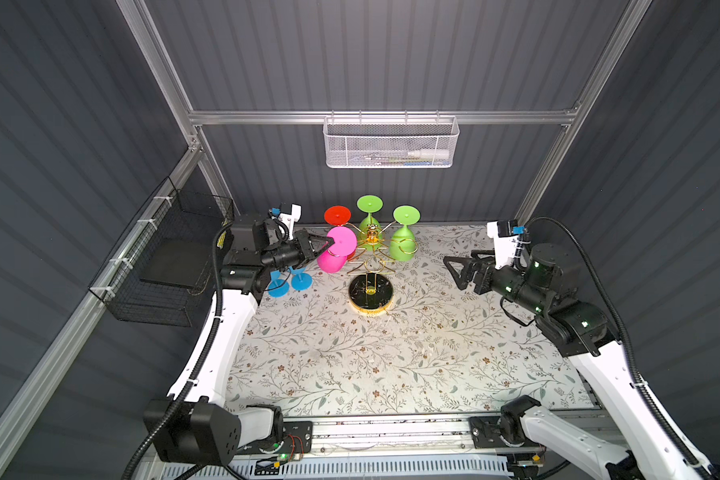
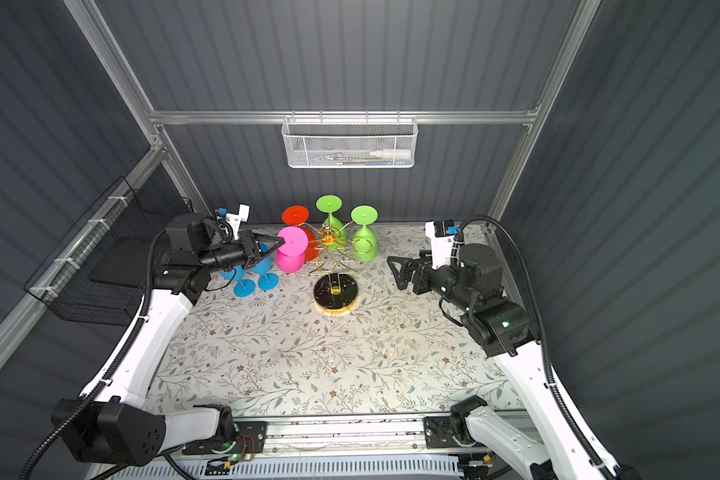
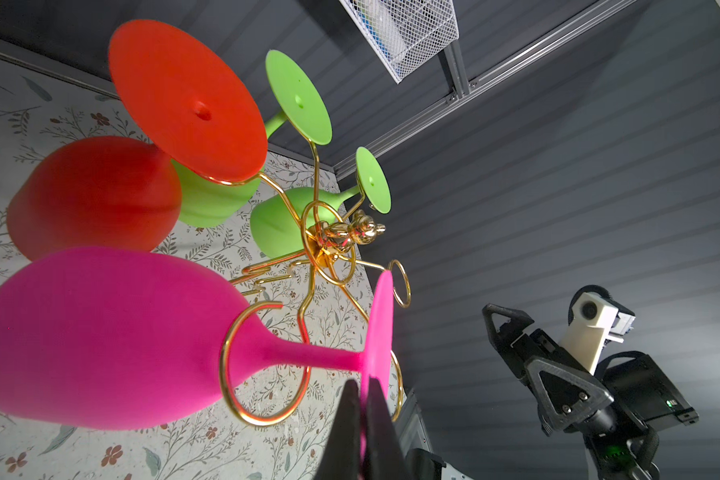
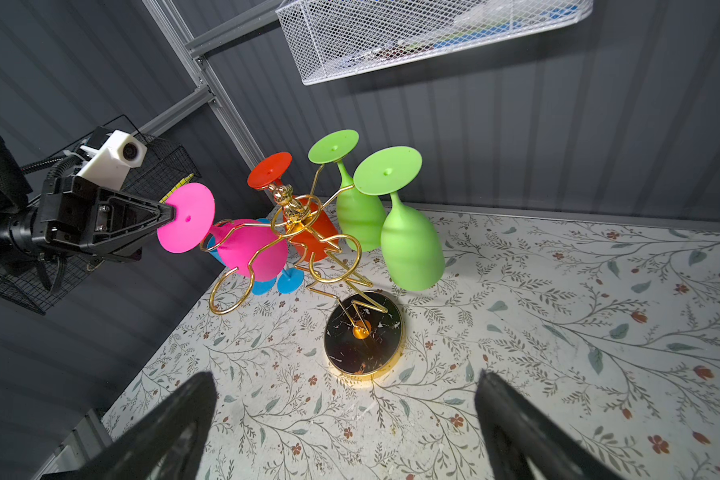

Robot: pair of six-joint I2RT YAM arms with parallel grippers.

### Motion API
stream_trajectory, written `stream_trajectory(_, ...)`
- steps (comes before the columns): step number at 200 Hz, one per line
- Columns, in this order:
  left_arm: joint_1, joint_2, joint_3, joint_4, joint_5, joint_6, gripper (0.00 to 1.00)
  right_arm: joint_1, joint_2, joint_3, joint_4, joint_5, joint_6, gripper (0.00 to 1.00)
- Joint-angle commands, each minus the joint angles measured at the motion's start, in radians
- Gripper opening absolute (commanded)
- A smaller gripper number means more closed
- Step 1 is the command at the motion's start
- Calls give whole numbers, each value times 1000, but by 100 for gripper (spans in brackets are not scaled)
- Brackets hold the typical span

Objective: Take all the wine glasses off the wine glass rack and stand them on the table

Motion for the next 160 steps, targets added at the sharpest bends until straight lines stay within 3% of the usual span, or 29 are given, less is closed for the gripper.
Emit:
stream_trajectory(1,-25,13,64,-36,-36,57,0,-5,-2,-10,12,5,5,99)
stream_trajectory(61,-61,43,141,-141,-117,131,0,-5,-12,-21,12,10,5,99)
stream_trajectory(160,-89,84,165,-137,-135,139,0,-9,-23,-32,13,14,4,99)
